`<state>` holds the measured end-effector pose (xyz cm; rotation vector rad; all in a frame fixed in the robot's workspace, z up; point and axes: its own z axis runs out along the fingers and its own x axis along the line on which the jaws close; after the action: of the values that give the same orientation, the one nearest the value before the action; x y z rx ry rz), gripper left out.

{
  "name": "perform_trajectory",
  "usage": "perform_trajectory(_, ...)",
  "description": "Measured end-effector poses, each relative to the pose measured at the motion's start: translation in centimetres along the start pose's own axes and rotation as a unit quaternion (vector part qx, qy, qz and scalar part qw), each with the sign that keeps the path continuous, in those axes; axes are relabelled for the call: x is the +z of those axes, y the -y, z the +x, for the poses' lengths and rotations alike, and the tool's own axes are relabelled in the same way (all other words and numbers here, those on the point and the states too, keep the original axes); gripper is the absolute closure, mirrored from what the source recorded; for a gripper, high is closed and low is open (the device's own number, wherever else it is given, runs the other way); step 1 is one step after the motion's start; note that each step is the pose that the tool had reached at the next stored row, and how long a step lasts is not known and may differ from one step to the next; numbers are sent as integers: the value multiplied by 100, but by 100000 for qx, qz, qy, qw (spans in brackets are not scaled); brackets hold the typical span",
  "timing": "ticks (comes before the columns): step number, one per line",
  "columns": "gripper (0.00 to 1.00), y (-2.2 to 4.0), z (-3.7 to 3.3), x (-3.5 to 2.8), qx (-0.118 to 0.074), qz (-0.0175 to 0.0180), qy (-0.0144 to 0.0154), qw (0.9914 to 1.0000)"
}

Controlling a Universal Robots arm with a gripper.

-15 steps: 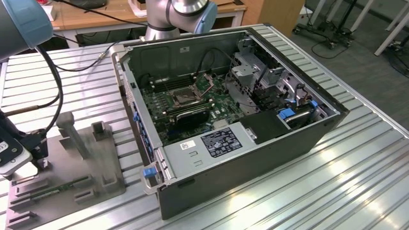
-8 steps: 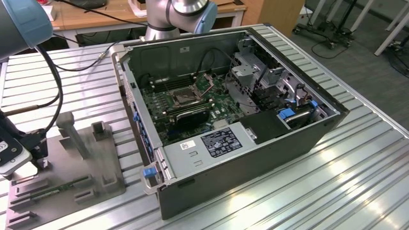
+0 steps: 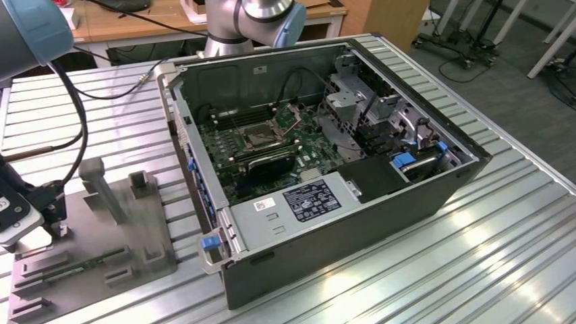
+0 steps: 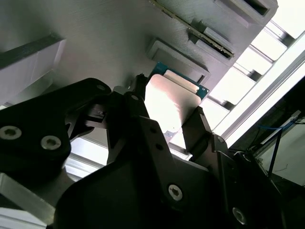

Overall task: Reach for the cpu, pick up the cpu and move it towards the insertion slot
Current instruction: 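Pick up the cpu and move it towards the insertion slot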

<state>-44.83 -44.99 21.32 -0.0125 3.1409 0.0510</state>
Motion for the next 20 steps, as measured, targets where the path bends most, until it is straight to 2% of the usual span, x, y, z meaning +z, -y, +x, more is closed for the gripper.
perform_trajectory(20,45,-2,0,-74,-1,3,-3,100000)
